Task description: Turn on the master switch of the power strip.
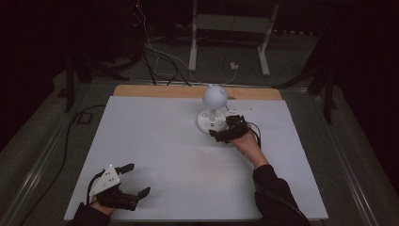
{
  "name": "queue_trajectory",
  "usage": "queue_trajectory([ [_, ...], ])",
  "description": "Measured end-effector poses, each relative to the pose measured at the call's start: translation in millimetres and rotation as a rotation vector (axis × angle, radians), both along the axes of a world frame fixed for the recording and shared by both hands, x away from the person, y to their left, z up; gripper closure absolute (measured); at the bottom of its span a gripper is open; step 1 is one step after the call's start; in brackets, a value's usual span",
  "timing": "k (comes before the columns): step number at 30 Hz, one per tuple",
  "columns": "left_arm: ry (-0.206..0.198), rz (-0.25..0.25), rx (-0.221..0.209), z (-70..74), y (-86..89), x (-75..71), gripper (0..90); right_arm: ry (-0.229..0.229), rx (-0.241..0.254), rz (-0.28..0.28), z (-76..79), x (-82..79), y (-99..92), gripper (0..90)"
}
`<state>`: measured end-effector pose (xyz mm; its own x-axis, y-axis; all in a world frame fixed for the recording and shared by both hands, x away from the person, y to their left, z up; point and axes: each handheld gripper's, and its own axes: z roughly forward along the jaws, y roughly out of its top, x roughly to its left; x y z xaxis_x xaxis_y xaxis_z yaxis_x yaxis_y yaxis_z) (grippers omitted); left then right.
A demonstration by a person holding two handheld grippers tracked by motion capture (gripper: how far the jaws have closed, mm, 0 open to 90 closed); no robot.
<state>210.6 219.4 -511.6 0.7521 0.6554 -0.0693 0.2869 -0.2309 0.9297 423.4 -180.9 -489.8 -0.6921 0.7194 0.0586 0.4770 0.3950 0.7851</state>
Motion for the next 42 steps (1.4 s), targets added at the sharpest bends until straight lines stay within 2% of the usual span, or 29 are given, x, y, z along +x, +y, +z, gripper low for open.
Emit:
queue_trajectory([
  [4, -0.001, 0.000, 0.002, 0.1, -0.1, -0.2, 0.2, -0.002, 0.018, 0.014, 2.5, -2.4, -2.8, 0.0],
  [12, 0.004, -0.003, -0.010, 0.1, 0.5, 0.7, 0.2, -0.020, -0.015, 0.015, 5.6, -6.4, -3.9, 0.0],
  [21, 0.003, -0.005, -0.002, -0.3, -1.1, 1.6, 0.2, 0.004, 0.007, 0.039, 10.3, -15.7, -16.0, 0.0],
  [30, 0.000, -0.006, 0.004, 0.0, -1.5, 1.1, 0.2, -0.030, 0.025, 0.059, 18.0, -37.6, -29.2, 0.0],
  [35, -0.002, -0.008, 0.005, 0.4, -1.5, 0.7, 0.2, -0.032, 0.041, 0.061, 17.9, -49.1, -36.6, 0.0],
  [42, -0.003, -0.009, 0.006, 0.5, -2.0, 0.7, 0.2, -0.067, 0.047, 0.063, 20.0, -67.7, -46.2, 0.0],
])
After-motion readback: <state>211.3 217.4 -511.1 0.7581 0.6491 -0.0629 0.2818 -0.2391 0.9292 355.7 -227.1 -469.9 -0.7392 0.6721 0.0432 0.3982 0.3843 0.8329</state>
